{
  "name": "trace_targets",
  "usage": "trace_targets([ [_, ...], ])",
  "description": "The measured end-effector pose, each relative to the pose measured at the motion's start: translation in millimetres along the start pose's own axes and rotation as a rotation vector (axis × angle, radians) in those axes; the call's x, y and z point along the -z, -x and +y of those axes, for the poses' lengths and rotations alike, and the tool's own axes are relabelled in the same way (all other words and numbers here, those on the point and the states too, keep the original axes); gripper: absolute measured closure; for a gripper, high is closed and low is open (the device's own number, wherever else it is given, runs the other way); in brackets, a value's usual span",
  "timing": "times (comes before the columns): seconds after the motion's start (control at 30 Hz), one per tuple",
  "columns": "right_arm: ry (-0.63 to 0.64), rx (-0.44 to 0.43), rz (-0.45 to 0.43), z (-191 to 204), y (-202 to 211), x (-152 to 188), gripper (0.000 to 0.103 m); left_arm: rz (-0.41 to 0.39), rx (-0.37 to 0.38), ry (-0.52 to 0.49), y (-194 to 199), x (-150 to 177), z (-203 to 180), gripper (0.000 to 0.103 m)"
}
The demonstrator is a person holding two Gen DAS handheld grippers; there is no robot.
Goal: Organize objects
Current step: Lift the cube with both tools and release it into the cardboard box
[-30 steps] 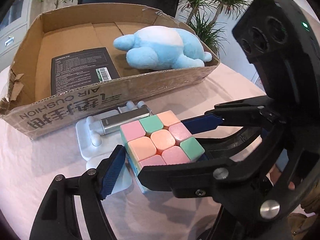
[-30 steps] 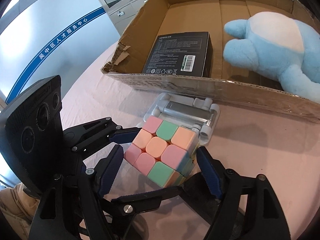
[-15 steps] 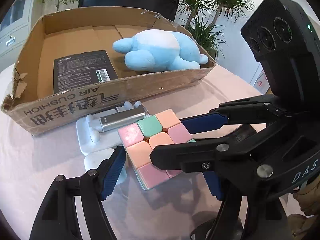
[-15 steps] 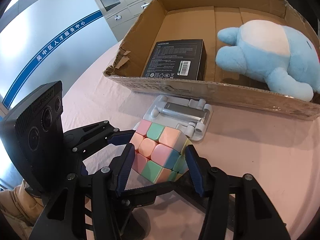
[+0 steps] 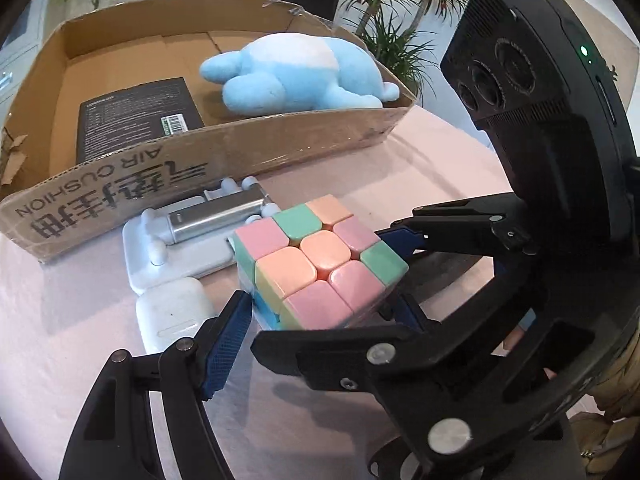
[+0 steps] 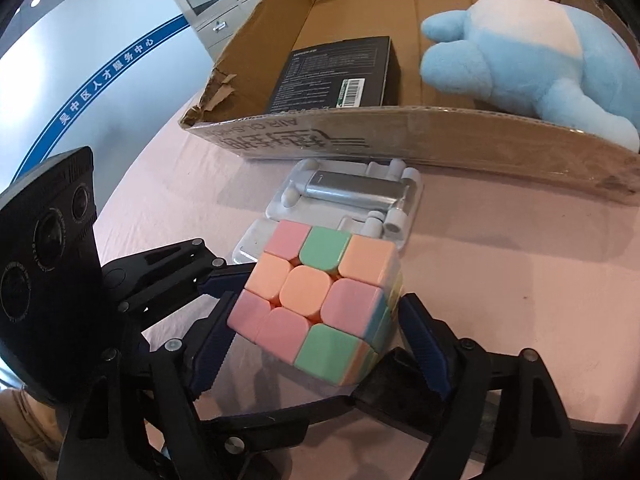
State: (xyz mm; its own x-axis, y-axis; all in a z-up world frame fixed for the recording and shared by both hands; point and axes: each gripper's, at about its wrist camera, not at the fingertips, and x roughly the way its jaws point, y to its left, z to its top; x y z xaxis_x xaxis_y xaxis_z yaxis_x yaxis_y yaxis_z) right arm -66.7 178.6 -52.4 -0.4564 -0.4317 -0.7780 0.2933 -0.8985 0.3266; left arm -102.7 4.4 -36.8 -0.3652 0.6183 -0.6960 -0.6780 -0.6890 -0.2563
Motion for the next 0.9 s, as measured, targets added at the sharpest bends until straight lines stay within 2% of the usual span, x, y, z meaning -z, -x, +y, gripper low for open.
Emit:
trace_targets([
  [0.1,-0.008,-0.012,-0.017,-3,6,2,0.029,0.002,0.054,0.062,1,1,11,0.03],
  [0.17,0.01,-0.004,-0.031,0,13,3,0.037,0.012,0.058,0.085,0,1,16,0.03],
  [0.27,0.027,0.008,-0.044,4,19,3,0.038,0.002,0.055,0.085,2,2,15,0.03],
  [0.43,0.033,0.011,-0.056,10,24,5,0.038,-0.031,0.033,0.063,9,2,9,0.03],
  [0.6,0.054,0.022,-0.075,21,32,1,0.038,-0.072,-0.03,0.032,18,-3,0,0.03],
  [0.77,0.101,0.014,-0.119,37,47,-24,0.038,-0.15,-0.054,0.031,44,-20,2,0.03],
  [0.9,0.141,0.024,-0.151,47,56,-55,0.038,-0.196,-0.073,0.034,61,-50,16,0.03],
])
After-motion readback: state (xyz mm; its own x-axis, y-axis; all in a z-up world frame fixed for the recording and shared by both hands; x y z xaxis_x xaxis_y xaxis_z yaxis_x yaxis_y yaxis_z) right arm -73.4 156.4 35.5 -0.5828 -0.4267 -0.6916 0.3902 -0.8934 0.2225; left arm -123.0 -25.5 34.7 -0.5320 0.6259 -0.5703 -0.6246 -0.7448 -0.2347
